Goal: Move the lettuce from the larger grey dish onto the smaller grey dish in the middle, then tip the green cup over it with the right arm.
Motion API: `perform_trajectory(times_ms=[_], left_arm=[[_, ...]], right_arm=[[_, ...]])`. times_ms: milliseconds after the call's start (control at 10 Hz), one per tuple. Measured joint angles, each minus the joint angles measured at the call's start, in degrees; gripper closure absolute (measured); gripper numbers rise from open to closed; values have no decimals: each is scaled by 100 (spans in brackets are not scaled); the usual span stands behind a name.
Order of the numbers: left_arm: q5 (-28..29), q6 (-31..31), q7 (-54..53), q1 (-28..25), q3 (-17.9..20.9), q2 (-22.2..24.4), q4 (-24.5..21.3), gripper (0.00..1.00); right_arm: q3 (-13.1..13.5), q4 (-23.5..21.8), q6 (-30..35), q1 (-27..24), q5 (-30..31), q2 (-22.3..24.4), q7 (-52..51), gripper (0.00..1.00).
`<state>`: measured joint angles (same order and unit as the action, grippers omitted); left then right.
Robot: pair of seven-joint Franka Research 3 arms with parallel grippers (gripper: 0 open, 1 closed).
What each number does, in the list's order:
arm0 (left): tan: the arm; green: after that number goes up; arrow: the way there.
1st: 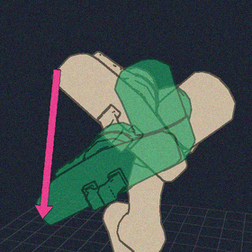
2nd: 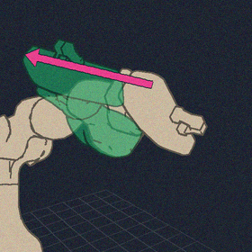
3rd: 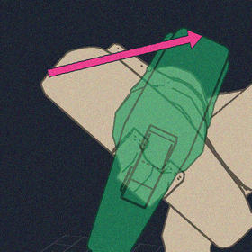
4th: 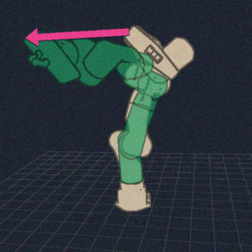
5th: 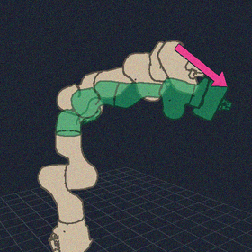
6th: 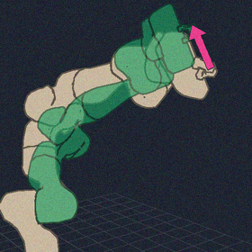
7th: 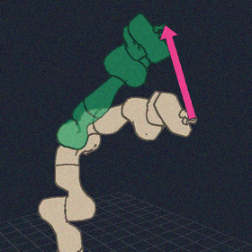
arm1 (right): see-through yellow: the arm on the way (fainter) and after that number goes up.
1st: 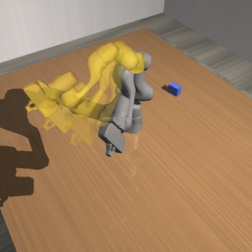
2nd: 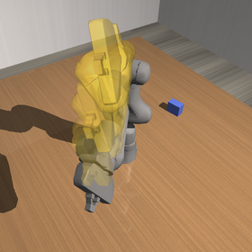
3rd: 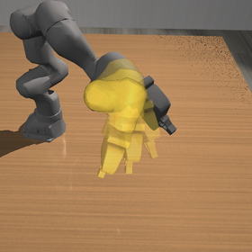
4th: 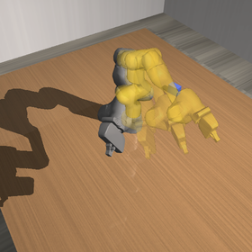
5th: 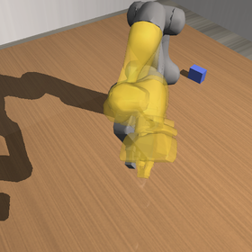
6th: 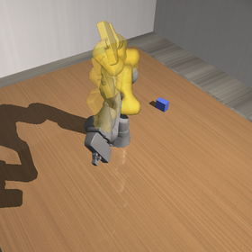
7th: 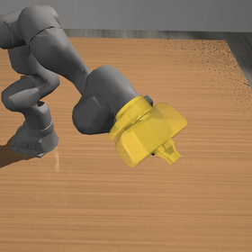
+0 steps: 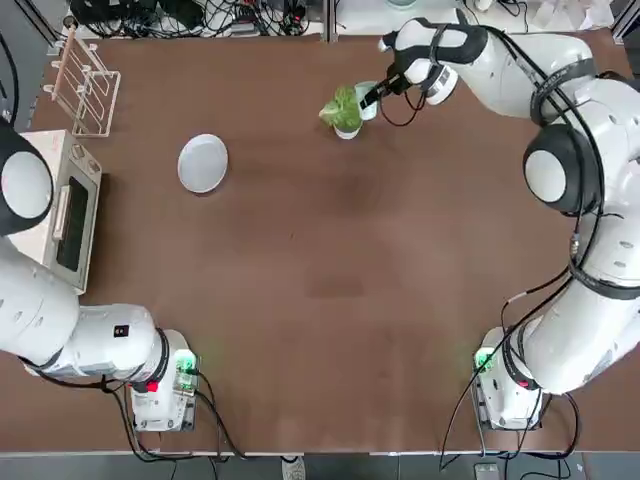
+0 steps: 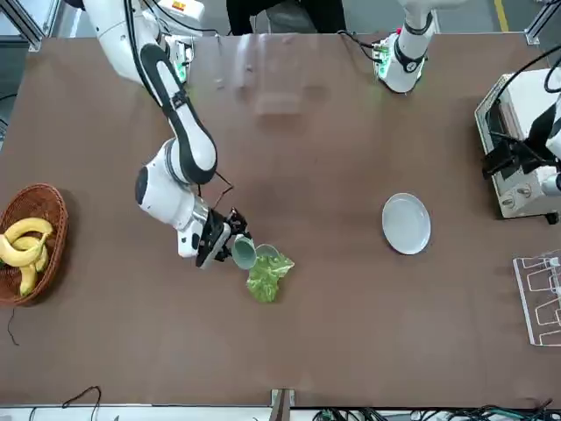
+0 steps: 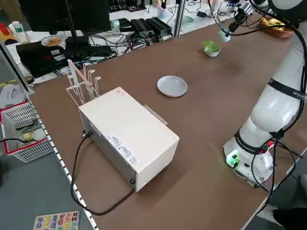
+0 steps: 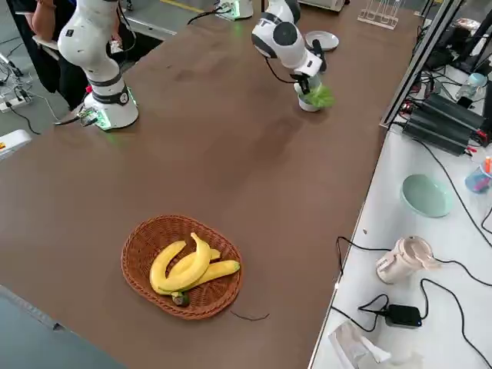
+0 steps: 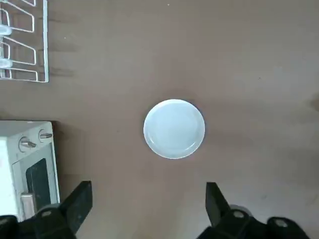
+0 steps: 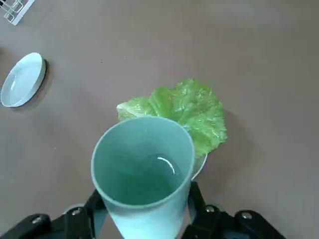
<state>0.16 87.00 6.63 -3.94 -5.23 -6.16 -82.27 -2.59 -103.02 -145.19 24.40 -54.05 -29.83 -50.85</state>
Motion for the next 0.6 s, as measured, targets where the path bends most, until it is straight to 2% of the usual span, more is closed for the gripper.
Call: perform_trajectory(times_ms=[600], left_arm=[[0,20,-4,-13,-5,-4,49,0]], right_arm=[[132,352,334,209,0,-317,1118,32]])
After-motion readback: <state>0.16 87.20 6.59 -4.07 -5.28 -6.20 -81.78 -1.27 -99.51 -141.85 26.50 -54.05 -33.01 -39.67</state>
